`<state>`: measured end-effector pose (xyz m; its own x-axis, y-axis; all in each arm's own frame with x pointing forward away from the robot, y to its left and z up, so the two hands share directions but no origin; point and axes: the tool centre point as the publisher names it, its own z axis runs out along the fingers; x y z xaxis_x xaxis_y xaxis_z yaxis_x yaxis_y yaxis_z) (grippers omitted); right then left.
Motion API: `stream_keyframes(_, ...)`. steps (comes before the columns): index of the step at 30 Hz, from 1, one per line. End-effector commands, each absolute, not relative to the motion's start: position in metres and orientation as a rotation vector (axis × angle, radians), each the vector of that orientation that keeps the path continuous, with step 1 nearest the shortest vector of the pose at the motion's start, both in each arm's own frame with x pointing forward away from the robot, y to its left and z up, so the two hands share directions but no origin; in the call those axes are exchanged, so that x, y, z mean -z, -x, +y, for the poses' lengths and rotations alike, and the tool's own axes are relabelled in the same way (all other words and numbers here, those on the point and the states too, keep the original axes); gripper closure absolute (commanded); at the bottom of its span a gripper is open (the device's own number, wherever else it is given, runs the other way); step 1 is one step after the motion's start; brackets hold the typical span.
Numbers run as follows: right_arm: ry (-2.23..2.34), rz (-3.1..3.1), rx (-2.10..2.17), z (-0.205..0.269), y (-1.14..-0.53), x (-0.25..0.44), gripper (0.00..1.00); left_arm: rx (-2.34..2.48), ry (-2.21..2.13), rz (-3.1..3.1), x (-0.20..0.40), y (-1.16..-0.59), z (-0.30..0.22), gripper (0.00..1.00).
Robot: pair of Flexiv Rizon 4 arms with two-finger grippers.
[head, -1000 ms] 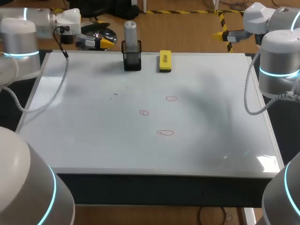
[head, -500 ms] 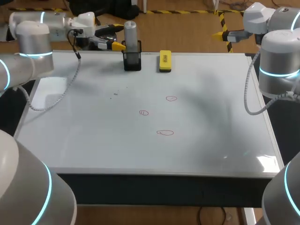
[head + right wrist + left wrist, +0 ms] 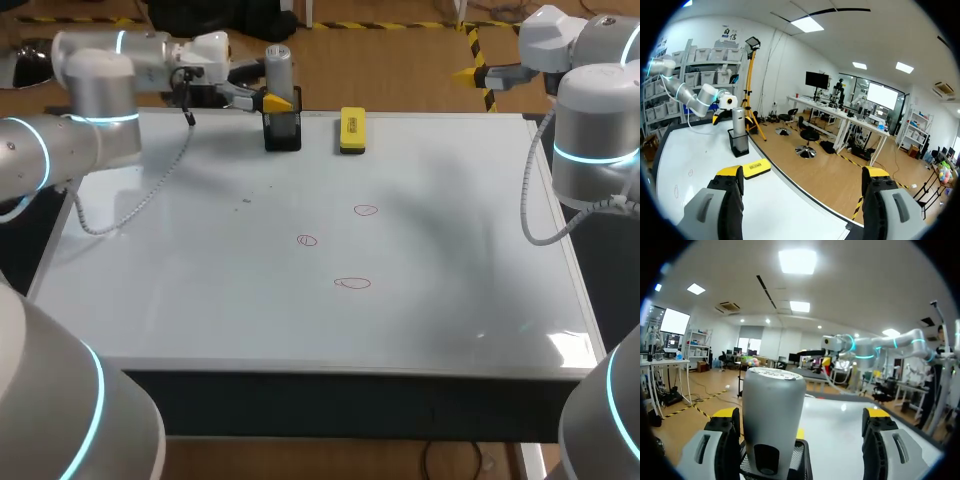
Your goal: Pick up the inspection probe, press it on each red-marked spot on the whiteboard one by one, put down the probe, pick up the eraser, and wipe off all the red marks.
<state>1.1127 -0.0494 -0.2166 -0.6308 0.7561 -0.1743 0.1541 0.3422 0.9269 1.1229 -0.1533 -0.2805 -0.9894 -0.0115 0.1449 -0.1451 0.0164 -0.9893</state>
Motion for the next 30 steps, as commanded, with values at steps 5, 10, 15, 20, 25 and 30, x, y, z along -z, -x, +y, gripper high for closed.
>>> stream_keyframes(5,-0.792,2.009,-1.293,-0.0496,-1.1132,0.2167,0.00,-2.142,-0.177,-2.182,0.2834,-1.1241,-0.1628,0.00)
stream_keyframes(10,-0.792,2.009,-1.293,-0.0496,-1.1132,0.2167,0.00,-2.148,-0.181,-2.184,0.2834,-1.1272,-0.1636,0.00)
stream_keyframes(15,-0.792,2.009,-1.293,-0.0496,-1.1132,0.2167,0.00,-2.148,-0.188,-2.193,0.2840,-1.1281,-0.1631,0.00)
stream_keyframes(20,-0.792,2.009,-1.293,-0.0496,-1.1132,0.2167,0.00,-2.145,-0.200,-2.201,0.2854,-1.1284,-0.1606,0.46)
stream_keyframes(25,-0.792,2.009,-1.293,-0.0496,-1.1132,0.2167,0.00,-2.142,-0.215,-2.206,0.2858,-1.1271,-0.1588,0.84)
stream_keyframes(30,-0.792,2.009,-1.293,-0.0496,-1.1132,0.2167,0.00,-2.141,-0.211,-2.211,0.2849,-1.1252,-0.1578,1.00)
